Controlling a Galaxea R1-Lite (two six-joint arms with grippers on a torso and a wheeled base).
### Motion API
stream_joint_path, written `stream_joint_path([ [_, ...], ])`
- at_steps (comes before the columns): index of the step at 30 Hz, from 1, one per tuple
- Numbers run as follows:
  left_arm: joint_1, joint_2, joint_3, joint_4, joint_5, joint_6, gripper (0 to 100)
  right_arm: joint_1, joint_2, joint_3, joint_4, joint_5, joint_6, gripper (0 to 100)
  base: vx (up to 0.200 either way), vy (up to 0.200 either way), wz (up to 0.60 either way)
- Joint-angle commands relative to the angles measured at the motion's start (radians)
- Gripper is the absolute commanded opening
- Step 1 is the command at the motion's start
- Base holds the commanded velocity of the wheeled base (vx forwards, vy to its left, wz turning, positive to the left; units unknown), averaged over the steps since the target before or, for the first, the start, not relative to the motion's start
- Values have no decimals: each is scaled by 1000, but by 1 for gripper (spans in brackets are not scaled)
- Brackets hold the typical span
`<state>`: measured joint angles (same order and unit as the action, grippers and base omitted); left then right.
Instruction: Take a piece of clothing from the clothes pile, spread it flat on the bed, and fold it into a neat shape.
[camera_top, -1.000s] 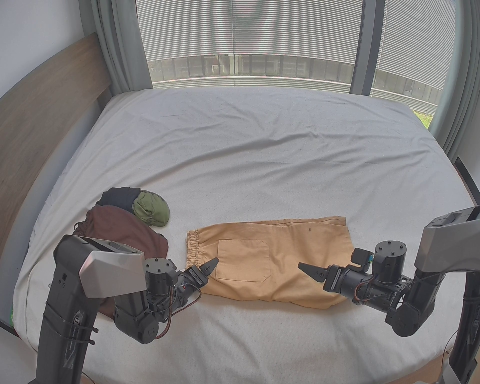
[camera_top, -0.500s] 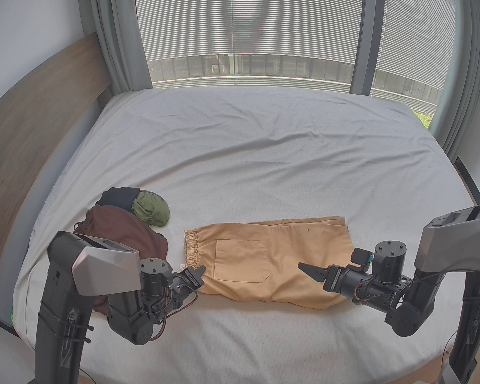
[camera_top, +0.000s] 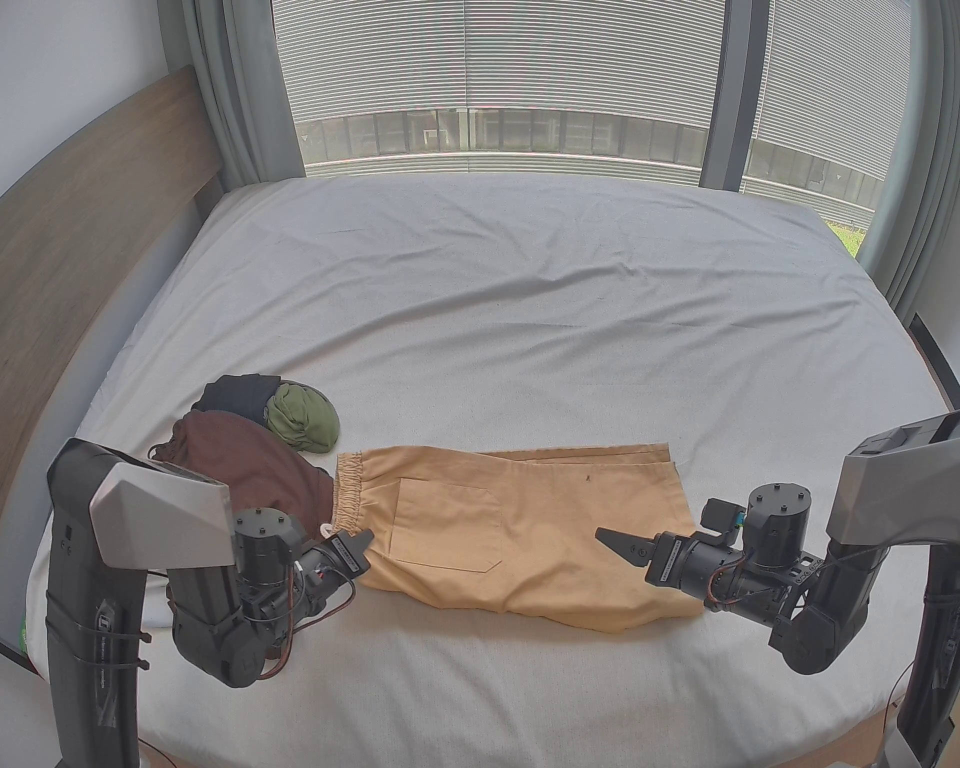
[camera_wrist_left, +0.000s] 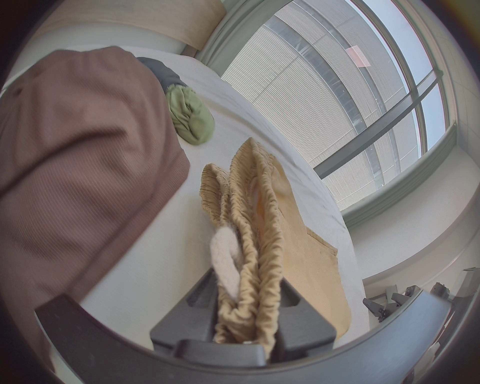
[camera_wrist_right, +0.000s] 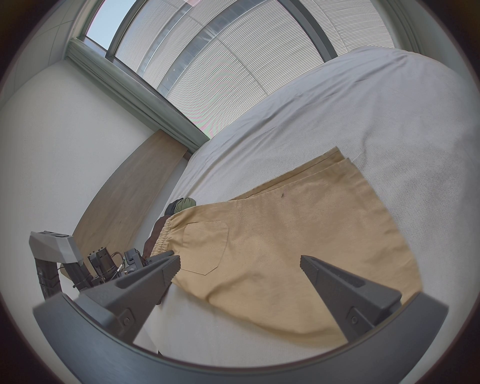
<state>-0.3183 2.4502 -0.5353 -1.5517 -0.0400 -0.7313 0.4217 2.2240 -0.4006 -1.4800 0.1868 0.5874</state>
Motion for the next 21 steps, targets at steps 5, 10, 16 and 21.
stream_joint_path([
  [5, 94, -65, 58, -1, -38, 66, 0, 8, 5, 0, -2, 0, 0, 100, 0, 0, 0],
  [10, 140, -111, 107, -1, -72, 72, 0, 11, 6, 0, 0, 0, 0, 100, 0, 0, 0],
  [16, 180, -143, 166, 1, -80, 119, 0, 14, 6, 0, -2, 0, 0, 100, 0, 0, 0],
  [21, 211, -146, 189, -1, -104, 145, 0, 15, 8, 2, -2, 0, 2, 100, 0, 0, 0],
])
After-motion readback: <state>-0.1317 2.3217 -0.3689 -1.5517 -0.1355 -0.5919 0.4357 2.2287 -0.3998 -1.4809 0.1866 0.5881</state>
